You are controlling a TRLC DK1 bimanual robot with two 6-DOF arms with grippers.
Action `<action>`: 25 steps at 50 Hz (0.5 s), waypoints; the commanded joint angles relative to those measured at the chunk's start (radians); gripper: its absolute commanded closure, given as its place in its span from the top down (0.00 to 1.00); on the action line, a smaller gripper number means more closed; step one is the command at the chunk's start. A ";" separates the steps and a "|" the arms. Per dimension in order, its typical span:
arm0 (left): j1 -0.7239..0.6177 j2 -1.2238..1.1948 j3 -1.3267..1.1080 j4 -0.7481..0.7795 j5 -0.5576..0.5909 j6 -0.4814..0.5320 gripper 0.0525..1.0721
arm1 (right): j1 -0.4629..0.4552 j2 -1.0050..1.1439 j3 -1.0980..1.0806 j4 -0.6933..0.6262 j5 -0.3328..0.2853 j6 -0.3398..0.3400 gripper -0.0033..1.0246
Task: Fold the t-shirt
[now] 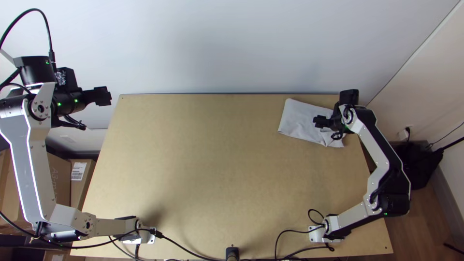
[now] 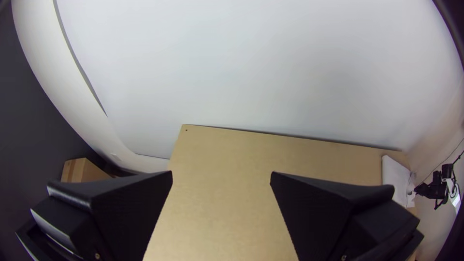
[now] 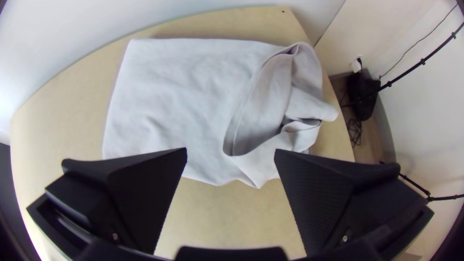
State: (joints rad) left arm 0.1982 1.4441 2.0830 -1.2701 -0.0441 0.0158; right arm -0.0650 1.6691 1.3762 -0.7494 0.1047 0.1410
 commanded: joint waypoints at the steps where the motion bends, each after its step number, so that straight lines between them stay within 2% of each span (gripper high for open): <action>1: 0.014 -0.019 -0.008 0.011 0.010 0.018 0.96 | 0.024 0.072 0.053 -0.013 0.007 0.022 0.83; 8: 0.033 -0.016 -0.018 0.020 0.016 0.029 0.96 | 0.037 0.146 0.107 -0.025 0.009 0.040 0.82; 14: 0.043 -0.014 -0.023 0.026 0.016 0.036 0.96 | 0.037 0.195 0.141 -0.033 0.035 0.055 0.67; 25: 0.079 -0.008 -0.024 0.031 0.039 0.046 0.96 | 0.028 0.241 0.158 -0.053 0.089 0.065 0.67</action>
State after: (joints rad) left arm 0.2569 1.4441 2.0689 -1.2514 -0.0292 0.0422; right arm -0.0303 1.8839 1.5105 -0.7887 0.1688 0.1864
